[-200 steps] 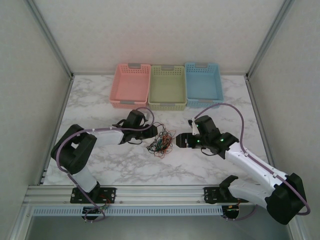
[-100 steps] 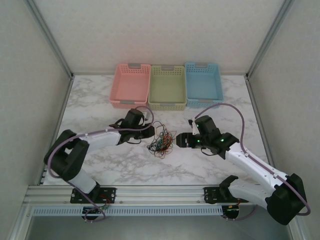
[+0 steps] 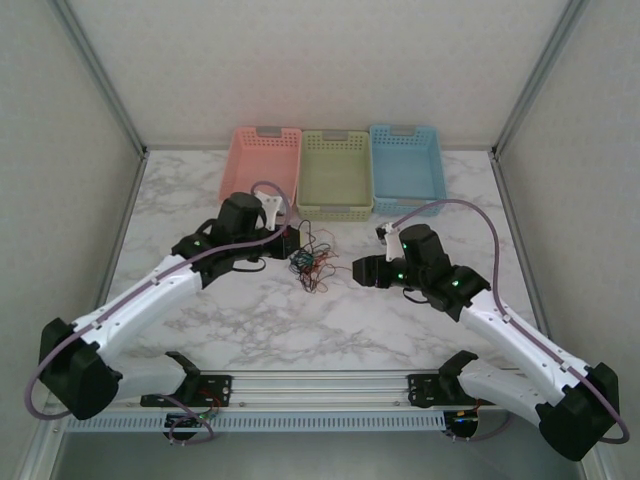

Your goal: Untangle the cables

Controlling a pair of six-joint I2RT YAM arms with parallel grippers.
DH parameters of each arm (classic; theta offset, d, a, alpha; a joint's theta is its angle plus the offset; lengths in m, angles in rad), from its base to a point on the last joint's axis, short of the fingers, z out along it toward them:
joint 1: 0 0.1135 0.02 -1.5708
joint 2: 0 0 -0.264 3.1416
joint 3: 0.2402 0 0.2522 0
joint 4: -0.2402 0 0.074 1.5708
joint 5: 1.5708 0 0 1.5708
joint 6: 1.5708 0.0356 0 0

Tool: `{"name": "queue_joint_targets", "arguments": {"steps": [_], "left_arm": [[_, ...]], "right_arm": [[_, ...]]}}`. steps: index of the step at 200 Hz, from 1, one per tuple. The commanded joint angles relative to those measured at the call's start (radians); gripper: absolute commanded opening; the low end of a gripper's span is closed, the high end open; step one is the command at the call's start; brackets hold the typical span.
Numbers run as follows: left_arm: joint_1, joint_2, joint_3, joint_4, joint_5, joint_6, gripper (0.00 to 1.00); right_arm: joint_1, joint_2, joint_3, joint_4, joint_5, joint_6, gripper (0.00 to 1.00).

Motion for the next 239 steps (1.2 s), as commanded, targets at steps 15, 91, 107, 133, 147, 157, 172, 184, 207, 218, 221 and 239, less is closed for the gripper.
{"name": "queue_joint_targets", "arguments": {"steps": [15, 91, 107, 133, 147, 157, 172, 184, 207, 218, 221, 239], "left_arm": [[-0.007, -0.054, 0.073, -0.139, 0.047, 0.069, 0.00], [-0.009, -0.127, 0.111, -0.240, 0.096, 0.105, 0.00], [-0.009, -0.131, 0.121, -0.286, 0.066, 0.123, 0.00], [-0.009, -0.142, 0.107, -0.309, 0.039, 0.121, 0.00], [-0.009, -0.150, 0.087, -0.311, 0.015, 0.107, 0.00], [-0.009, -0.156, 0.071, -0.318, -0.002, 0.101, 0.00], [-0.009, -0.162, 0.047, -0.332, -0.030, 0.093, 0.00], [-0.009, -0.170, 0.025, -0.340, -0.048, 0.087, 0.00], [-0.009, -0.191, -0.018, -0.349, -0.087, 0.074, 0.00], [-0.009, -0.201, -0.034, -0.348, -0.091, 0.070, 0.00], [-0.009, -0.203, -0.038, -0.347, -0.090, 0.068, 0.00], [-0.009, -0.215, -0.051, -0.339, -0.088, 0.058, 0.00]], "right_arm": [[-0.008, 0.068, 0.076, 0.077, -0.063, -0.047, 0.48], [0.010, 0.187, 0.089, 0.157, -0.058, -0.060, 0.46], [0.010, 0.243, 0.093, 0.171, -0.027, -0.092, 0.46], [0.009, 0.337, 0.092, 0.231, -0.023, -0.144, 0.50], [0.009, 0.395, 0.113, 0.244, -0.021, -0.161, 0.51], [0.009, 0.440, 0.134, 0.251, -0.045, -0.174, 0.53], [0.013, 0.503, 0.168, 0.259, -0.061, -0.180, 0.54], [0.016, 0.550, 0.191, 0.273, -0.078, -0.185, 0.55], [0.028, 0.650, 0.258, 0.264, -0.126, -0.199, 0.55], [0.036, 0.698, 0.296, 0.247, -0.137, -0.205, 0.55], [0.038, 0.708, 0.305, 0.244, -0.139, -0.207, 0.55], [0.049, 0.763, 0.344, 0.244, -0.188, -0.201, 0.55]]}}
